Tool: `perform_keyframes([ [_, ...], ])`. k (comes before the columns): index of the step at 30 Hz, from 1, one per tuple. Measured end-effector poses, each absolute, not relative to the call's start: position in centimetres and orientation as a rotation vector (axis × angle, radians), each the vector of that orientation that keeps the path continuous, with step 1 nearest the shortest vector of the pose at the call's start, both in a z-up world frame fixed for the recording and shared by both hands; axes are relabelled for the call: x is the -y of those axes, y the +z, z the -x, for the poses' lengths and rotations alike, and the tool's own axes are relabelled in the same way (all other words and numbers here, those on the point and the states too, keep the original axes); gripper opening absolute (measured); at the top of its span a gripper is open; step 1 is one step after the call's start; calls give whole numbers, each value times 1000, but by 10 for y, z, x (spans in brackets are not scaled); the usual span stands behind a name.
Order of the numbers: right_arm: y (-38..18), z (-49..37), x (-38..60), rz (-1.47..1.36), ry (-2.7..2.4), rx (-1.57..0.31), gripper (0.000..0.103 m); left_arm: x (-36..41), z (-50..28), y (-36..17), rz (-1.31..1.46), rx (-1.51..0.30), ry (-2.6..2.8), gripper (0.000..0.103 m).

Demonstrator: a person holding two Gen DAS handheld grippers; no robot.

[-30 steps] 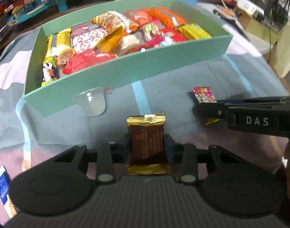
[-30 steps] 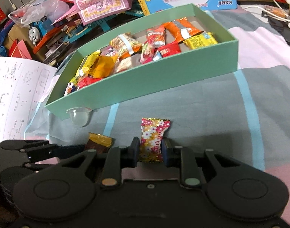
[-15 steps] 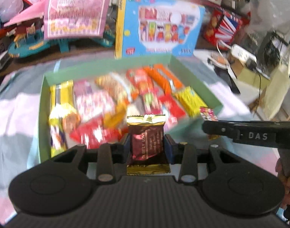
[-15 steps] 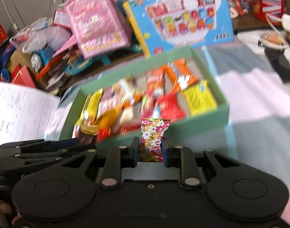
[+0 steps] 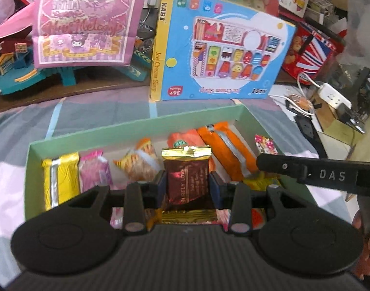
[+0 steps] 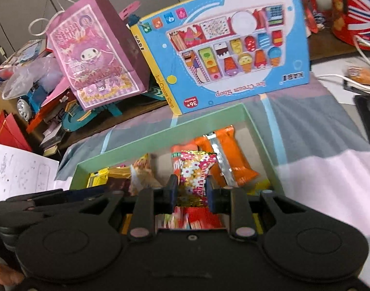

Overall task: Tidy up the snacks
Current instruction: 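Lower the candy and chocolate bar into the green tray and open both grippers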

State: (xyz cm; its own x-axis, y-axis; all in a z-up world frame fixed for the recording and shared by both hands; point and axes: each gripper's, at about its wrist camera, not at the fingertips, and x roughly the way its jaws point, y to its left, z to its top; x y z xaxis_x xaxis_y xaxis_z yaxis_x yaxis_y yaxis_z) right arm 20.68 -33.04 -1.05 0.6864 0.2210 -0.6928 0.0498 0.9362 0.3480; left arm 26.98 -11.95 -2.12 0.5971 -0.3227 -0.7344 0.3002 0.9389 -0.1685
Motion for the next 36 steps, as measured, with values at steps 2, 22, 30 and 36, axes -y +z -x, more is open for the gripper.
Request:
perform_keyframes([
  [2,-17,-224,330,-359,101,-819,24,122,-286,-25,27,-861,-353,37],
  [22,-10,-210,329,-433,76,-783,103,107,-261,-21,27,-837,-268,103],
  [30,15,-171,310,-418,93,-765,103,91,-217,3,51,-805,-277,103],
  [36,29,-140,291,-406,116,-757,103,78,-182,12,57,-790,-282,103],
])
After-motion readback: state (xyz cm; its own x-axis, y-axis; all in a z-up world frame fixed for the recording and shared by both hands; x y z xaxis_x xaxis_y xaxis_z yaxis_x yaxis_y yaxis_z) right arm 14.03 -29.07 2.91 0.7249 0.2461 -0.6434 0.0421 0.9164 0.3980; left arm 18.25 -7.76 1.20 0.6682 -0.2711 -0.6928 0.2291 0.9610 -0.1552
